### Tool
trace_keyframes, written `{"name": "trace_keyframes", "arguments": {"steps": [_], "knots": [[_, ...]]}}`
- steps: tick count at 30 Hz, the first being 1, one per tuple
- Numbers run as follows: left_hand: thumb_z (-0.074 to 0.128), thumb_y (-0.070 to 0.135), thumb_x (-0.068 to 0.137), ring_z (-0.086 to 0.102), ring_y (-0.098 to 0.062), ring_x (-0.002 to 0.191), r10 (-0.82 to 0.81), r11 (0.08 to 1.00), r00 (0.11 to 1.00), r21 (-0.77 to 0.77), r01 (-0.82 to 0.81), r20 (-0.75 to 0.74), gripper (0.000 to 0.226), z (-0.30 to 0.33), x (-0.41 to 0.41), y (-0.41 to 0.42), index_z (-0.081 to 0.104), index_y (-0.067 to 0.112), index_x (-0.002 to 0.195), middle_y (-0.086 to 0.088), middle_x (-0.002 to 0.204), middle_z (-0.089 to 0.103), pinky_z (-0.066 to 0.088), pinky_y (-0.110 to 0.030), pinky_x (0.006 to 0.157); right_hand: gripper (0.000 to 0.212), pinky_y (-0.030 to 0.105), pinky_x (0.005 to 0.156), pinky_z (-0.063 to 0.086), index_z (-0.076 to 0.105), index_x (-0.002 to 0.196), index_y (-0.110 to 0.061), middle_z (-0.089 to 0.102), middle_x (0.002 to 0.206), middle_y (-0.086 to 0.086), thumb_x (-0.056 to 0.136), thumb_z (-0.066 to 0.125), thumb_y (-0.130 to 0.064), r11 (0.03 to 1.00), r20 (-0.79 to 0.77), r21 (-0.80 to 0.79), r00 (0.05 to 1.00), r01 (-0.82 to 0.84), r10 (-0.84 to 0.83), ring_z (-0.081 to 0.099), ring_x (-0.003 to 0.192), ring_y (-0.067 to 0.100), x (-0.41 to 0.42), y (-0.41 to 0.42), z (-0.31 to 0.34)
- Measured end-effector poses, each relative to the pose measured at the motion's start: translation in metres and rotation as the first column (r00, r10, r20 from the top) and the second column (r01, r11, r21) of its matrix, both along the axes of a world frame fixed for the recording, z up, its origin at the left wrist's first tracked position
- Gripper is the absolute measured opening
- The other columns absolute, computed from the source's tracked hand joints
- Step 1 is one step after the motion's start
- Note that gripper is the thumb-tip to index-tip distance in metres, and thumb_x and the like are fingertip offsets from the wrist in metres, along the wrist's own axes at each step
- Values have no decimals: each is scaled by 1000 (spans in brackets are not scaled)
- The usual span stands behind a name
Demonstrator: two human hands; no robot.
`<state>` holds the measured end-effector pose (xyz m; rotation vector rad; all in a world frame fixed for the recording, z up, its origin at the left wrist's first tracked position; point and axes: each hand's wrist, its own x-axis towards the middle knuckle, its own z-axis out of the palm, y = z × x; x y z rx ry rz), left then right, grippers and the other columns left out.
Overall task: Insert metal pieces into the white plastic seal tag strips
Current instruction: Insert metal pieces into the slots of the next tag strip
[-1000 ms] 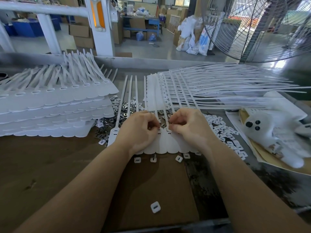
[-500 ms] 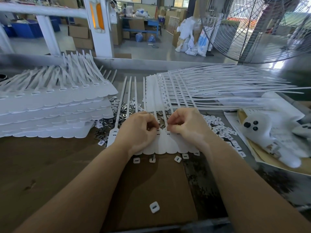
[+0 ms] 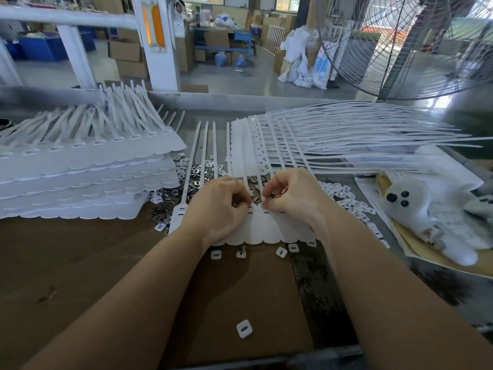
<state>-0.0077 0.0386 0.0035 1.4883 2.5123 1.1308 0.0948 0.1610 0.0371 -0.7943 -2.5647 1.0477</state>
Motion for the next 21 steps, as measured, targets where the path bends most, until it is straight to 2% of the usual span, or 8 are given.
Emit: {"name": "trace_keyframes", "arguments": {"steps": [5, 8, 12, 14, 18, 21], "knots": [[61, 15, 80, 46, 3, 75, 5, 1000, 1000, 4, -5, -5, 14, 0, 0, 0, 65, 28, 78, 18, 79, 51, 33, -5, 66, 21, 16, 59, 43, 63, 66, -22, 58, 67, -8, 72, 78, -7, 999, 81, -41, 997, 7, -4, 55, 64, 6, -7, 0, 5], [61, 14, 81, 47, -1, 76, 4, 1000, 1000, -1, -4, -7, 14, 1, 1, 0, 65, 27, 78, 18, 79, 50, 33, -5, 66, 21, 16, 59, 44, 63, 65, -22, 59, 68, -8, 72, 78, -8, 999, 86, -27, 996, 33, -31, 55, 65, 5, -7, -2, 4], [60, 14, 81, 50, -6, 80, 6, 1000, 1000, 7, -6, -8, 12, 2, 2, 0, 67, 24, 80, 14, 82, 54, 42, -20, 72, 20, 17, 66, 46, 64, 66, -24, 62, 67, -9, 73, 78, -11, 1000, -24, -17, 1000, 12, -13, 59, 67, 5, 4, -2, -2], [60, 14, 82, 51, -8, 82, 1, 1000, 1000, 9, -1, -21, 12, 4, 4, -1, 69, 22, 82, 14, 82, 54, 44, -24, 77, 16, 18, 72, 48, 65, 70, -24, 64, 73, -10, 75, 76, -13, 1000, -66, 8, 998, 7, -7, 61, 74, 5, 8, -2, -6], [69, 17, 79, 50, -7, 81, -160, 985, 983, 42, 165, -92, 8, 10, 10, -5, 71, 24, 79, 18, 76, 52, 43, -35, 84, 10, 14, 77, 48, 69, 82, -23, 65, 82, -12, 79, 72, -14, 1000, -84, 7, 996, -19, 20, 62, 83, 3, 12, -1, -6], [76, 26, 74, 48, 0, 85, -354, 935, 935, -33, 354, -5, 5, 15, 16, -4, 73, 30, 77, 19, 78, 56, 38, -40, 93, 11, 21, 84, 49, 68, 85, -24, 66, 90, -9, 80, 71, -15, 999, -54, 33, 998, -37, 39, 61, 90, 7, 14, -1, -5]]}}
